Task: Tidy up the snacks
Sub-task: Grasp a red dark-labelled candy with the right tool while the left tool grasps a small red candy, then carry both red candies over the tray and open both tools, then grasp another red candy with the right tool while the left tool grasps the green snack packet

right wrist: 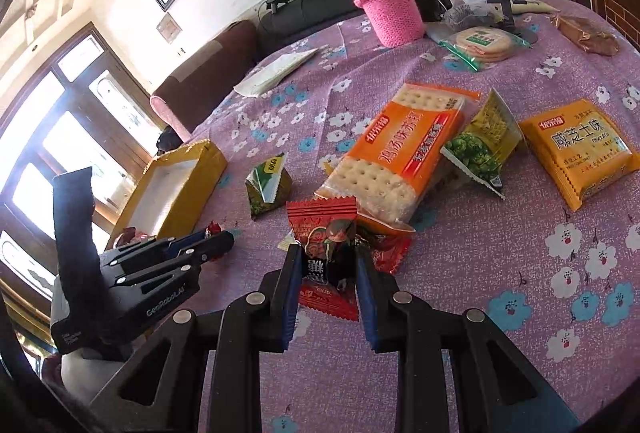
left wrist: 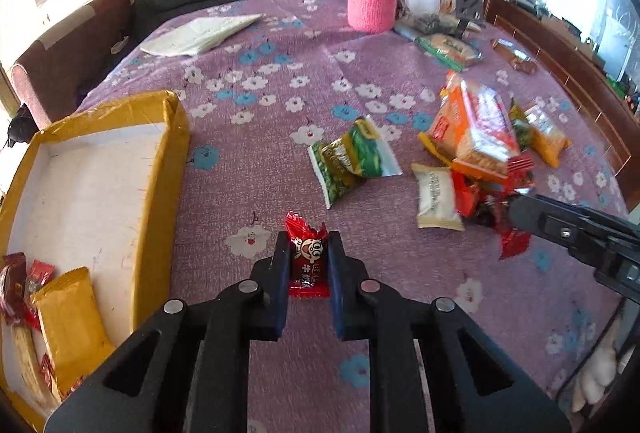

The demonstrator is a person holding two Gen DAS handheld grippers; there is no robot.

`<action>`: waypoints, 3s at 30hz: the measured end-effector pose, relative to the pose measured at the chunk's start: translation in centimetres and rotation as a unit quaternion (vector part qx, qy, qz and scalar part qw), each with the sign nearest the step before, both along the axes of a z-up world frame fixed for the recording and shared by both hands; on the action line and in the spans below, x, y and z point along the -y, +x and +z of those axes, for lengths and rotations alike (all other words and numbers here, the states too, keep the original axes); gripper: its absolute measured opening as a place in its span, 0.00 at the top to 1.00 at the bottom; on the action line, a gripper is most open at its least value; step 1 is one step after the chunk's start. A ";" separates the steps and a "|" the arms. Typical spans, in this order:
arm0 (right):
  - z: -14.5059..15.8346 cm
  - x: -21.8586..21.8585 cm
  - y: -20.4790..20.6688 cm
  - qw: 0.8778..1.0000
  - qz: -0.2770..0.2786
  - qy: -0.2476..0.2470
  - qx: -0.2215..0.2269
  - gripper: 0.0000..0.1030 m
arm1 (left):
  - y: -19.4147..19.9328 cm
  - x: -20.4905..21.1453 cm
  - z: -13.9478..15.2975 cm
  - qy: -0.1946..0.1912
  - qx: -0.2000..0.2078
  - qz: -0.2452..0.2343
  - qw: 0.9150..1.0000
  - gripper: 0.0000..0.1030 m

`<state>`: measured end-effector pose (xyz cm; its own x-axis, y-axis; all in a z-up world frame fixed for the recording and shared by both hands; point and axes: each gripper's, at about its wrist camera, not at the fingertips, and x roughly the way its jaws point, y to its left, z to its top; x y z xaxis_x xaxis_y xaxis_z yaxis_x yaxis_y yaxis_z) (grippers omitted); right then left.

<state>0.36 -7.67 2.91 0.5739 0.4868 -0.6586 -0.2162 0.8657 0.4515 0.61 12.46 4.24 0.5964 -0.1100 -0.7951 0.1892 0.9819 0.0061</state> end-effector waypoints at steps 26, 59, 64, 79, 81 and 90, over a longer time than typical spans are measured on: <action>8.7 -15.4 -2.2 0.992 0.126 0.003 0.030 0.75 | -7.9 -23.5 9.1 -0.154 0.101 0.149 0.972 0.86; 3.9 -10.4 9.9 0.989 -0.030 -0.141 -0.020 0.57 | -12.2 -19.5 6.6 -0.294 0.089 0.130 0.943 0.33; 0.2 -12.8 12.4 0.984 -0.002 -0.170 -0.060 0.61 | -12.7 -18.1 7.3 -0.281 0.091 0.132 0.946 0.33; 3.1 -7.7 1.6 0.990 0.118 -0.059 -0.047 0.54 | -12.9 -14.4 5.5 -0.266 0.061 0.103 0.956 0.33; 3.8 -4.9 1.3 0.995 0.065 -0.073 -0.021 0.40 | -12.7 -13.7 5.2 -0.264 0.054 0.098 0.958 0.33; 1.1 -2.6 3.1 0.994 -0.007 -0.110 -0.029 0.41 | -12.3 -9.2 4.7 -0.221 0.041 0.050 0.973 0.33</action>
<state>3.46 -5.03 4.03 0.5377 0.3201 -0.7800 -0.1822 0.9474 0.2632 -11.65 21.68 8.98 0.6818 -0.3685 -0.6320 0.1087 0.9053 -0.4107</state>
